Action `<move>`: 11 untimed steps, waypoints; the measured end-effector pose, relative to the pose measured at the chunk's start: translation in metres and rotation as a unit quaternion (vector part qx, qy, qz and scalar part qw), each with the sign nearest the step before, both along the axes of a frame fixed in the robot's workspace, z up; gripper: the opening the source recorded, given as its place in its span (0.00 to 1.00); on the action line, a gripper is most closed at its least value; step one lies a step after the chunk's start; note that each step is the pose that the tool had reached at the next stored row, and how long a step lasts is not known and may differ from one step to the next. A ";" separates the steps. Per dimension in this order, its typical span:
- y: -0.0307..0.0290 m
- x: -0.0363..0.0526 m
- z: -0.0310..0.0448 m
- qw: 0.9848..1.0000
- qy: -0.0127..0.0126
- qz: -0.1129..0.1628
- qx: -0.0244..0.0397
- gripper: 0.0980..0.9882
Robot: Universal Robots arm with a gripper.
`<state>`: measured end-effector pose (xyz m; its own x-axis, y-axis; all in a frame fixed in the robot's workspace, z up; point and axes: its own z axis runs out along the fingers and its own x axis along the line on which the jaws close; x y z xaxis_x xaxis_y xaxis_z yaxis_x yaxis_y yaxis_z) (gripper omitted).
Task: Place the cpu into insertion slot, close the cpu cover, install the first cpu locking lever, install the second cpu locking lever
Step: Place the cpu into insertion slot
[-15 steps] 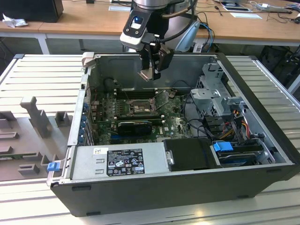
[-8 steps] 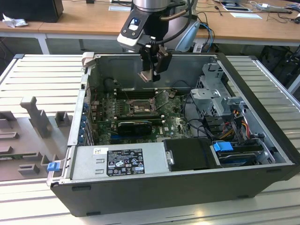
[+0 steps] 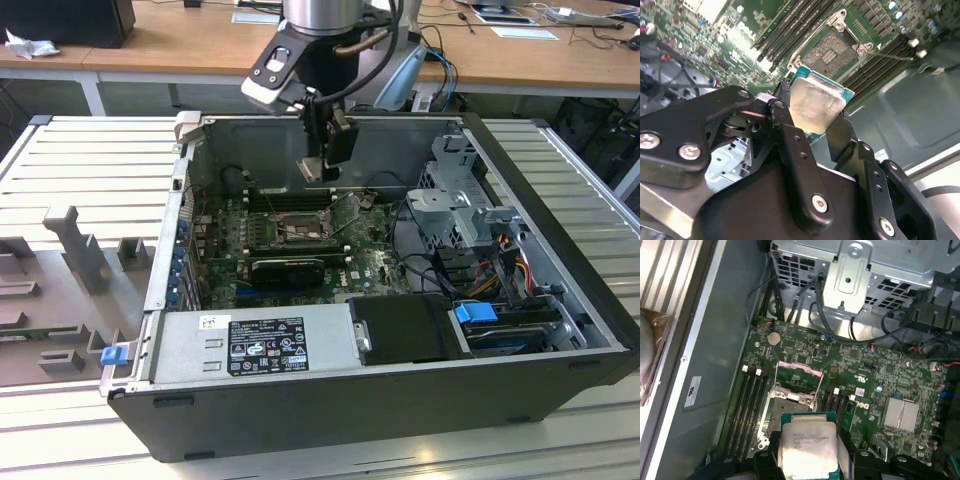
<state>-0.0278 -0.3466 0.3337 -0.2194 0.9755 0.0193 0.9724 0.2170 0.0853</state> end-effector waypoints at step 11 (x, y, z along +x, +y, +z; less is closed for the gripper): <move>0.0000 0.0000 -0.0080 0.994 0.000 -0.106 0.000 0.48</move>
<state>-0.0278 -0.3466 0.3257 -0.0082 0.9998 0.0193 0.9963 0.0065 0.0854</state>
